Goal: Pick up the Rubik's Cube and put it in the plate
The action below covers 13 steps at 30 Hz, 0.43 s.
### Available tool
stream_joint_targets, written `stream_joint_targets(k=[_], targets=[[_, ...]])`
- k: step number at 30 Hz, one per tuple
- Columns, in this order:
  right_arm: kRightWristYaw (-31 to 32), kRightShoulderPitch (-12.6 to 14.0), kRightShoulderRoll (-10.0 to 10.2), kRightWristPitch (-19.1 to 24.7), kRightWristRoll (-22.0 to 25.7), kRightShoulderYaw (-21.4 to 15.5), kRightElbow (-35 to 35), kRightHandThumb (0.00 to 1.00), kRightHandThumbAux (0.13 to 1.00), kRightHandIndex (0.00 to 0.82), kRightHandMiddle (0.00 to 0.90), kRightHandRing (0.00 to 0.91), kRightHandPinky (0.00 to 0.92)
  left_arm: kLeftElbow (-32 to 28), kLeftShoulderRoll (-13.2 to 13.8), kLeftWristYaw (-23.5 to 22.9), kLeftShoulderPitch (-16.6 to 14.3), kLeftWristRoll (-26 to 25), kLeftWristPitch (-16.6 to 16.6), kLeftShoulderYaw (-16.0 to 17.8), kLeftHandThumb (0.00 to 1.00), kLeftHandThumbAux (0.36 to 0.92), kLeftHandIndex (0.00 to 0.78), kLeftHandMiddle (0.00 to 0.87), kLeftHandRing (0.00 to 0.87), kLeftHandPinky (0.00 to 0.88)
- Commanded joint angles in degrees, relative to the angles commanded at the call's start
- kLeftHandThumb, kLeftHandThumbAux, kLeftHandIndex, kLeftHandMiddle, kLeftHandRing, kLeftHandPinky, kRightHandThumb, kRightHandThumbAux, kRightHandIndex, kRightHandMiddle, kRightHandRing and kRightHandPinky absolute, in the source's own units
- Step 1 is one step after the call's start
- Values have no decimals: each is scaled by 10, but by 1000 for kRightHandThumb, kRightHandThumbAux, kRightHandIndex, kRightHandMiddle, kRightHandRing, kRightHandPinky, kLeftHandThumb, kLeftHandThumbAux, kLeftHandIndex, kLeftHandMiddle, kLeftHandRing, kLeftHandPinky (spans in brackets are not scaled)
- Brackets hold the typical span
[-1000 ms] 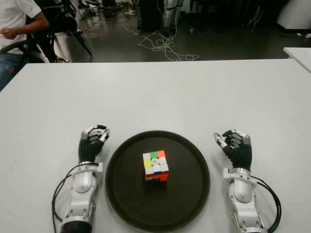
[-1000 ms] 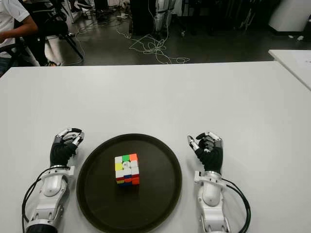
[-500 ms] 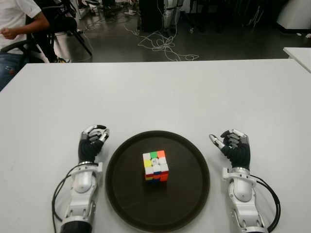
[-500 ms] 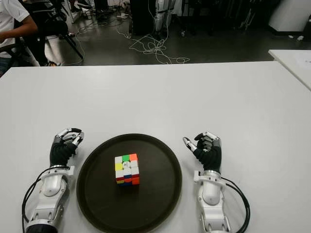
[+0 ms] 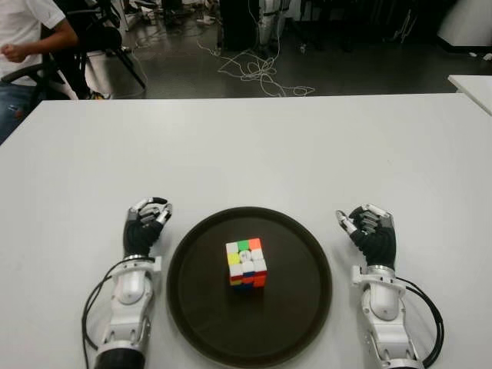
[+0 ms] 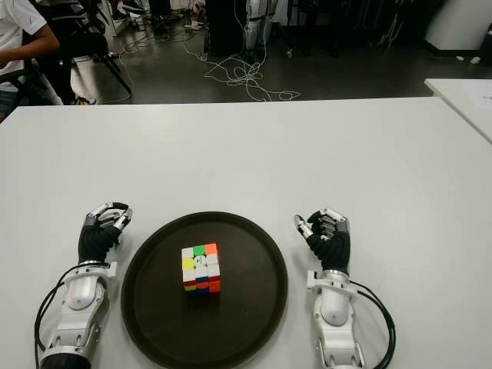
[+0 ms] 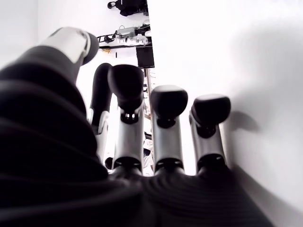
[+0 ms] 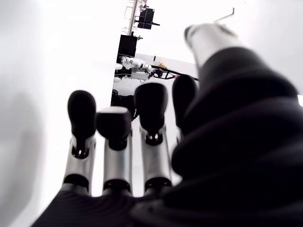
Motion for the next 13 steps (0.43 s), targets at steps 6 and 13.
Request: stream_joint_targets(k=[6, 13], targets=[[2, -2, -1, 2, 3, -1, 1, 250, 837, 697, 809, 829, 822, 1, -1, 2, 0, 2, -4, 0, 704, 707, 444, 817, 834, 819], [2, -2, 1, -2, 6, -1, 1, 261, 833, 701, 819, 838, 839, 5, 2, -2, 0, 5, -10, -1, 705, 707, 444, 817, 833, 814]])
